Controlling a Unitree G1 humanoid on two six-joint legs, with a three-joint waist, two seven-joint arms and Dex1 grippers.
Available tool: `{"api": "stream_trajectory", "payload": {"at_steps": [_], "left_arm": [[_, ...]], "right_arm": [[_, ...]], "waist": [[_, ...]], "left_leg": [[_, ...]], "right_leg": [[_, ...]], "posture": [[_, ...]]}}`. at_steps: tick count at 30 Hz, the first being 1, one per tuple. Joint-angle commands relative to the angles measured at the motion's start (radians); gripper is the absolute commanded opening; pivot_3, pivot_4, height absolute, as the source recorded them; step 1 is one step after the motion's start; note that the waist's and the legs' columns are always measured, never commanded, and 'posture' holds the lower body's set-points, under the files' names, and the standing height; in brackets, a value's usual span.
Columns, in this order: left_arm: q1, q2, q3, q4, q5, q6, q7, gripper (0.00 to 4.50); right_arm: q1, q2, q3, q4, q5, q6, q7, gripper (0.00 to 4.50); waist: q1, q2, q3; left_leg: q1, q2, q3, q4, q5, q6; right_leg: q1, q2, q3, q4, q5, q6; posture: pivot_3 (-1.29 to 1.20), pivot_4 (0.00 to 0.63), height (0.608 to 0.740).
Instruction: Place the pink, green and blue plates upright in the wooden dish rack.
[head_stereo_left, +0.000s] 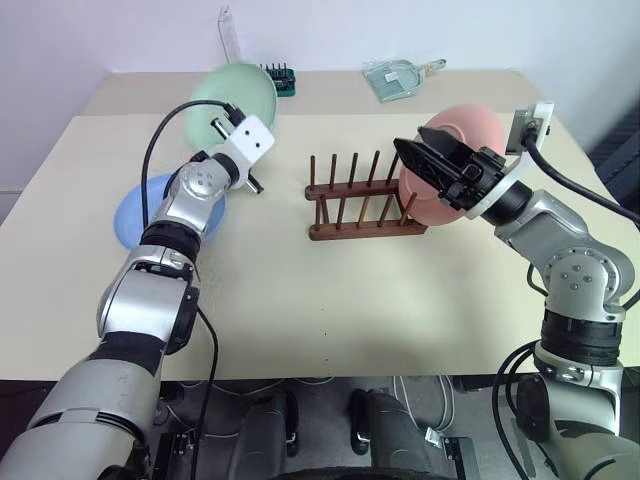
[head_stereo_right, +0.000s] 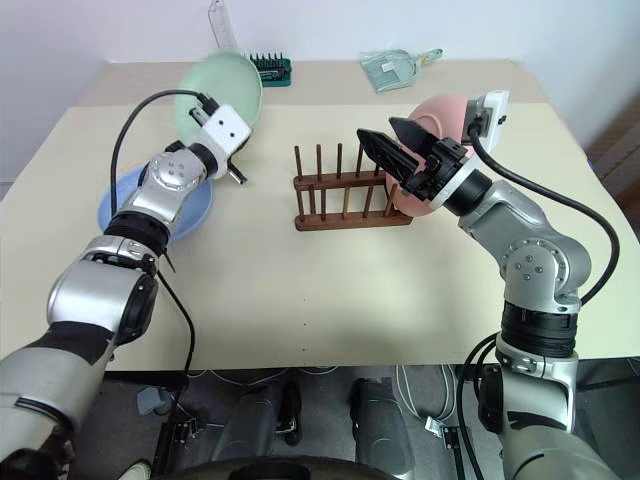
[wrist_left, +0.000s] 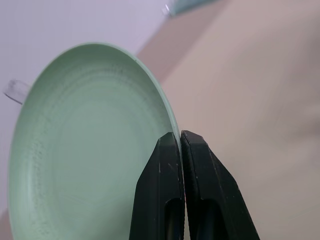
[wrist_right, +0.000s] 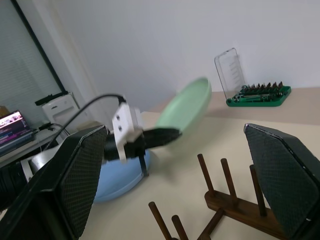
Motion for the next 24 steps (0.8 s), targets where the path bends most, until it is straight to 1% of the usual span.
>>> {"api": "stream_trajectory", "payload": {"at_steps": [1, 3, 5, 7, 8, 10, 13, 16, 19, 24], "left_arm": [[-0.036, 0.023, 0.052, -0.125, -0.047, 0.002, 0.008, 0.05], [-0.023, 0.029, 0.064, -0.189, -0.065, 0.001, -0.004, 0.05], [0.025, 0.045, 0.051, -0.316, -0.105, -0.035, -0.129, 0.05], [0.061, 0.060, 0.038, -0.398, -0.122, -0.046, -0.201, 0.05], [0.078, 0.087, 0.020, -0.454, -0.122, -0.051, -0.261, 0.05], [0.102, 0.119, 0.003, -0.528, -0.122, -0.048, -0.335, 0.05], [0.131, 0.147, 0.002, -0.628, -0.186, -0.036, -0.462, 0.05], [0.156, 0.220, -0.028, -0.734, -0.228, -0.070, -0.641, 0.05], [0.158, 0.269, -0.037, -0.797, -0.286, -0.072, -0.778, 0.05], [0.147, 0.306, -0.046, -0.841, -0.351, -0.057, -0.934, 0.05]], "right_arm": [[0.001, 0.000, -0.011, -0.019, 0.010, -0.014, 0.008, 4.50], [0.002, 0.000, -0.010, -0.023, 0.012, -0.012, 0.008, 4.50], [0.000, -0.016, 0.005, -0.023, -0.009, -0.016, 0.021, 4.50], [-0.002, -0.024, 0.013, -0.024, -0.024, -0.019, 0.028, 4.50], [-0.008, -0.042, 0.027, -0.026, -0.054, -0.031, 0.040, 4.50], [-0.017, -0.064, 0.045, -0.027, -0.092, -0.049, 0.057, 4.50], [-0.033, -0.090, 0.065, -0.028, -0.135, -0.071, 0.077, 4.50], [-0.060, -0.156, 0.124, -0.032, -0.245, -0.127, 0.125, 4.50], [-0.070, -0.221, 0.207, -0.037, -0.386, -0.241, 0.189, 4.50], [-0.107, -0.234, 0.263, -0.023, -0.508, -0.397, 0.252, 4.50]], "waist": [[0.000, 0.000, 0.000], [0.000, 0.000, 0.000], [0.000, 0.000, 0.000], [-0.001, 0.000, 0.000], [0.000, 0.000, 0.000], [-0.001, 0.000, 0.000], [-0.001, 0.000, 0.000], [-0.002, 0.001, 0.000], [-0.002, 0.001, 0.000], [-0.001, 0.001, 0.000]], "left_leg": [[0.000, 0.000, 0.000, 0.000, 0.000, 0.000], [0.000, 0.000, 0.000, 0.000, 0.000, 0.000], [0.000, 0.000, 0.000, 0.000, 0.000, 0.000], [0.000, 0.000, 0.000, 0.000, 0.000, 0.000], [0.000, 0.000, 0.001, 0.000, 0.000, 0.000], [0.000, 0.000, 0.001, 0.001, 0.000, 0.000], [0.000, 0.000, 0.002, 0.002, 0.000, 0.000], [-0.001, 0.001, 0.001, 0.007, 0.000, 0.000], [-0.002, 0.001, 0.001, 0.011, -0.001, 0.001], [-0.001, 0.001, 0.000, 0.014, 0.000, 0.003]], "right_leg": [[0.000, 0.000, 0.000, 0.000, 0.000, 0.000], [0.000, 0.000, 0.000, 0.000, 0.000, 0.000], [0.000, 0.000, 0.000, 0.000, 0.000, 0.000], [0.000, 0.000, 0.000, 0.000, 0.000, 0.000], [0.000, 0.000, 0.000, 0.000, 0.000, 0.000], [0.000, 0.000, 0.000, 0.000, 0.000, 0.000], [0.000, 0.001, 0.000, 0.001, 0.000, 0.000], [0.000, 0.001, 0.000, 0.003, 0.000, 0.000], [0.001, 0.001, 0.001, 0.003, 0.000, 0.000], [0.002, 0.001, 0.001, 0.003, 0.002, -0.001]], "posture": [[0.00, 0.150, 0.740], [0.00, 0.150, 0.740], [0.00, 0.150, 0.740], [0.00, 0.150, 0.740], [0.00, 0.150, 0.740], [0.00, 0.150, 0.740], [0.00, 0.150, 0.740], [0.00, 0.150, 0.740], [0.00, 0.150, 0.740], [0.00, 0.150, 0.740]]}}
